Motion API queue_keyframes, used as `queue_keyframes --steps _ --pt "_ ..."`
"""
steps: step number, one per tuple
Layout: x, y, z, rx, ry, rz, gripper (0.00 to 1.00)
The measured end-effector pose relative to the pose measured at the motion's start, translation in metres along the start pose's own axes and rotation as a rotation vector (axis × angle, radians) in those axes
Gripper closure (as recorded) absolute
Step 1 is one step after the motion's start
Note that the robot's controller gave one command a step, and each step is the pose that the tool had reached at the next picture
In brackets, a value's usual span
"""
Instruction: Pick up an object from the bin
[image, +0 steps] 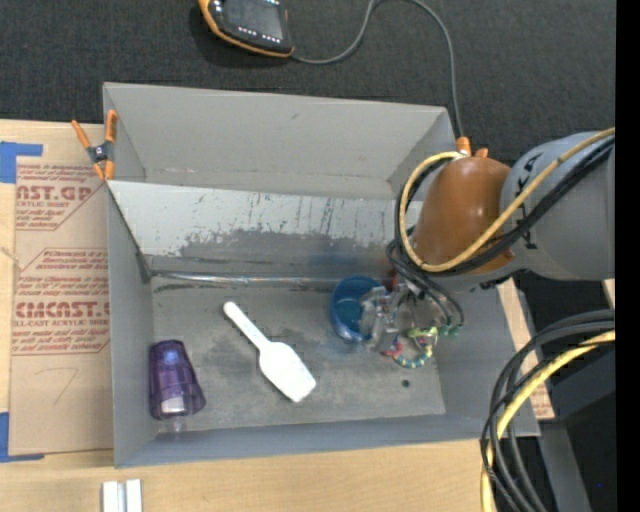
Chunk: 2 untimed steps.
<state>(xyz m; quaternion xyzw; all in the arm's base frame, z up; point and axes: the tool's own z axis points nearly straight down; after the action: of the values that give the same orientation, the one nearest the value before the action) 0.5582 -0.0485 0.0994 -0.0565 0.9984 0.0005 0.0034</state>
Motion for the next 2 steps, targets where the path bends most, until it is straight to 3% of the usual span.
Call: queue_keyframes --steps 2 --pt "0.0 0.0 0.0 0.0 0.0 0.0 1.0"
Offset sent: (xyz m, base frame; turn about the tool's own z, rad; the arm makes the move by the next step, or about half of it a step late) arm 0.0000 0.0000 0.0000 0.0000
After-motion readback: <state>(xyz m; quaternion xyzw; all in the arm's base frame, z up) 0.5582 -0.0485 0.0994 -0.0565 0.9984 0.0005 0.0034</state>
